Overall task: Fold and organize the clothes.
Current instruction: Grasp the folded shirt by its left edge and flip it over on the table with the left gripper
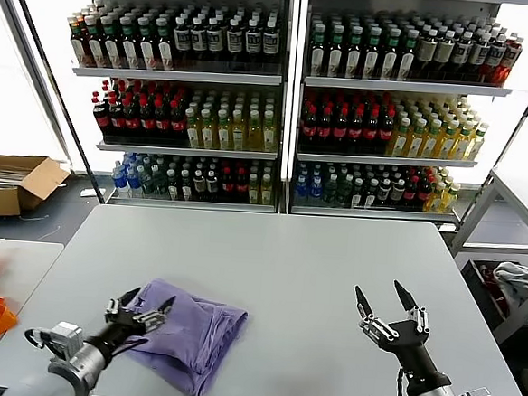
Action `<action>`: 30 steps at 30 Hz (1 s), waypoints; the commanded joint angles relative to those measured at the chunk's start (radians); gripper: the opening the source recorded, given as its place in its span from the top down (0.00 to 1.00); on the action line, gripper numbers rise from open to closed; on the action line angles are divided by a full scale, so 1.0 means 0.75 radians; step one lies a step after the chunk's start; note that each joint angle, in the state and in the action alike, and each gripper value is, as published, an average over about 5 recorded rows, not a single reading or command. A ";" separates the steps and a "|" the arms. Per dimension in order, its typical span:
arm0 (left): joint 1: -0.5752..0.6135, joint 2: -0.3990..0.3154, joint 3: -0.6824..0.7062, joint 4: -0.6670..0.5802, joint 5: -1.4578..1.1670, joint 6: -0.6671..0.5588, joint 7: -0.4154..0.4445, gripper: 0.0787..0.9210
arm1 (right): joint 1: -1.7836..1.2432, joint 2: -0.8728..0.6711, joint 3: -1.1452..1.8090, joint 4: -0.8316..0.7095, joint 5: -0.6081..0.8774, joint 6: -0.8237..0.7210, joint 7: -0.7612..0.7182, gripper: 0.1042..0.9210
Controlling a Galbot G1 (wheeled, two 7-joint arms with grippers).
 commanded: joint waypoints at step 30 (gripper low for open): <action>-0.137 -0.031 0.060 0.246 -0.068 0.225 -0.056 0.35 | -0.075 0.024 0.018 0.020 -0.035 0.046 -0.020 0.12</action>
